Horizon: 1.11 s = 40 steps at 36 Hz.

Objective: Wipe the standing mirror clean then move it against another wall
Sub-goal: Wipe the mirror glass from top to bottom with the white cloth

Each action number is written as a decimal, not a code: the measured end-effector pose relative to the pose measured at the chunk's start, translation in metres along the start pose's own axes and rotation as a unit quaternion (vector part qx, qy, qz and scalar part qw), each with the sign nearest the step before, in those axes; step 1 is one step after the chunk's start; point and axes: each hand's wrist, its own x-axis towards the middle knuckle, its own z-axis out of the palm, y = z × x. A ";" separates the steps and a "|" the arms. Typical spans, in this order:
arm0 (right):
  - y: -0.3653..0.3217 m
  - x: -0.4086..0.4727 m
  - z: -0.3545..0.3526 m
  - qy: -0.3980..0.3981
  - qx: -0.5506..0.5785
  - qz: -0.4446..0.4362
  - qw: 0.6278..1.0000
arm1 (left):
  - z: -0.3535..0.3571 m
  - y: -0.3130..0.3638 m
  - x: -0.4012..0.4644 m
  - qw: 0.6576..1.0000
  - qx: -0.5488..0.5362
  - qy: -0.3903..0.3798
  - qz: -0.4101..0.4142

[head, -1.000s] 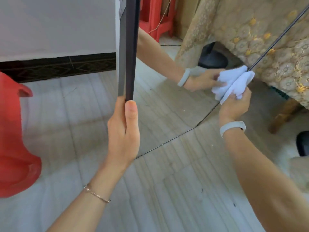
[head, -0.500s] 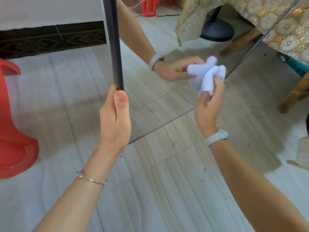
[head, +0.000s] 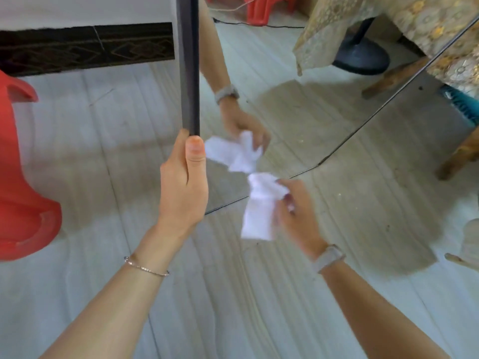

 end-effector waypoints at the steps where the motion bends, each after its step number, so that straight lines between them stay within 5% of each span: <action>1: 0.011 0.009 -0.019 0.065 -0.012 0.024 0.998 | 0.001 -0.005 -0.004 1.000 0.011 -0.001 -0.006; 6: 0.039 0.067 -0.075 0.335 -0.020 0.133 0.932 | 0.008 -0.029 -0.019 0.999 0.035 -0.003 -0.034; 12: 0.072 0.129 -0.085 0.420 0.094 0.284 0.857 | 0.006 -0.039 -0.016 0.999 0.029 -0.015 -0.026; 22: 0.032 0.073 0.013 0.252 0.030 0.084 0.964 | 0.010 -0.045 -0.015 1.000 0.028 0.004 0.001; 25: 0.002 0.017 0.050 0.065 0.043 -0.003 0.997 | 0.011 -0.044 -0.015 0.999 0.029 0.016 0.004; 28: -0.019 -0.047 0.073 -0.183 0.089 -0.019 0.979 | 0.012 -0.042 -0.014 0.999 0.034 0.028 -0.006; 30: -0.024 -0.063 0.071 -0.220 0.099 -0.028 0.970 | 0.012 -0.042 -0.015 0.999 0.039 0.031 -0.007; 35: -0.004 -0.027 0.012 -0.033 -0.090 -0.060 0.994 | 0.012 -0.041 -0.019 1.000 0.024 0.012 -0.008; 40: 0.059 0.035 -0.054 0.162 -0.089 0.131 0.974 | 0.016 -0.036 -0.019 1.000 0.004 0.011 -0.007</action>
